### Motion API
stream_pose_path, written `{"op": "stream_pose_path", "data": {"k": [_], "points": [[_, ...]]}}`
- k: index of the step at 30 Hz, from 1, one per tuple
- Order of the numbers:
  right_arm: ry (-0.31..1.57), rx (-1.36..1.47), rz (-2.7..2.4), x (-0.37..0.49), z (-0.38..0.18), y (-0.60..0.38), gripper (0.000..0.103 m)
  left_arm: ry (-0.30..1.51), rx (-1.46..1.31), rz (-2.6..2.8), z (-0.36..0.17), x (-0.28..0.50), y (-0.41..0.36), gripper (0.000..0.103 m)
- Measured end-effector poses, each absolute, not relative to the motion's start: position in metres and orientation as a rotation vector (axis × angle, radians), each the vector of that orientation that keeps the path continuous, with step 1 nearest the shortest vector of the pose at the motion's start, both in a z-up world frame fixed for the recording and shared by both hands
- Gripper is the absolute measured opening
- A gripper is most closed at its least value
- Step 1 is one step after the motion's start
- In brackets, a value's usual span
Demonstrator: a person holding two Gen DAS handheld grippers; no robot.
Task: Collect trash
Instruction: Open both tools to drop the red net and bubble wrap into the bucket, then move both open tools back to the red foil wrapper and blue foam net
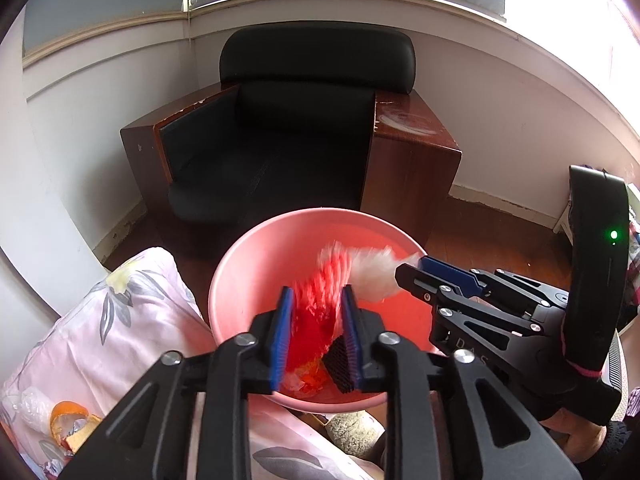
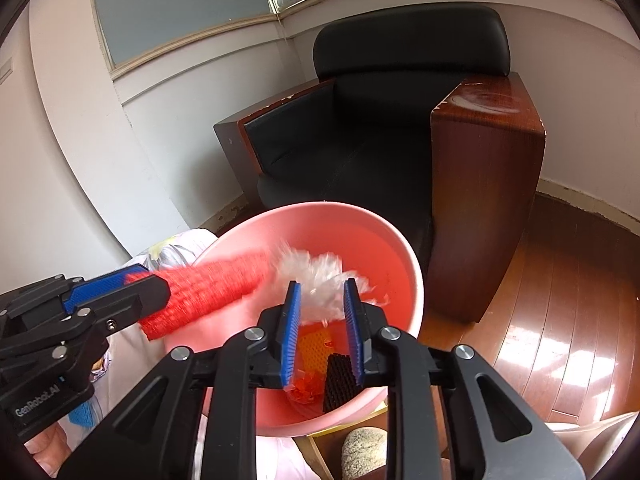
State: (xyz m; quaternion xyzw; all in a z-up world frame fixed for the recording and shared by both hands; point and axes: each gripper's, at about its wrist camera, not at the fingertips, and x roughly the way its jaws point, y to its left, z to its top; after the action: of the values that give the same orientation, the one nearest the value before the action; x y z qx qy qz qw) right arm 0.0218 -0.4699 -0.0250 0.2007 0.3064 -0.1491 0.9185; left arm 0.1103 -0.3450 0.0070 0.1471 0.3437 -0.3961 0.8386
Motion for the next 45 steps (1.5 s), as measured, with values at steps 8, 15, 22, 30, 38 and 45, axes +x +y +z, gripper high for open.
{"op": "stream_pose_path", "data": {"k": [8,15,22,30,38,45], "points": [[0.610,0.421,-0.299,0.013,-0.019,-0.465,0.037,0.691,0.281,-0.825,0.023,0.103,-0.329,0.034],[0.592,0.417,-0.259,0.002,-0.006,-0.446,0.037,0.649,0.246,-0.808,0.040,0.091,-0.302,0.036],[0.590,0.417,-0.193,-0.006,0.004,-0.411,0.037,0.635,0.203,-0.764,0.049,0.082,-0.263,0.038],[0.589,0.442,-0.131,-0.011,0.009,-0.374,0.037,0.635,0.132,-0.694,0.053,0.076,-0.210,0.038],[0.593,0.471,-0.042,-0.010,0.006,-0.339,0.037,0.585,0.145,-0.574,0.052,0.066,-0.158,0.040],[0.612,0.426,0.011,-0.008,0.003,-0.303,0.037,0.603,0.118,-0.475,0.040,0.056,-0.107,0.045]]}}
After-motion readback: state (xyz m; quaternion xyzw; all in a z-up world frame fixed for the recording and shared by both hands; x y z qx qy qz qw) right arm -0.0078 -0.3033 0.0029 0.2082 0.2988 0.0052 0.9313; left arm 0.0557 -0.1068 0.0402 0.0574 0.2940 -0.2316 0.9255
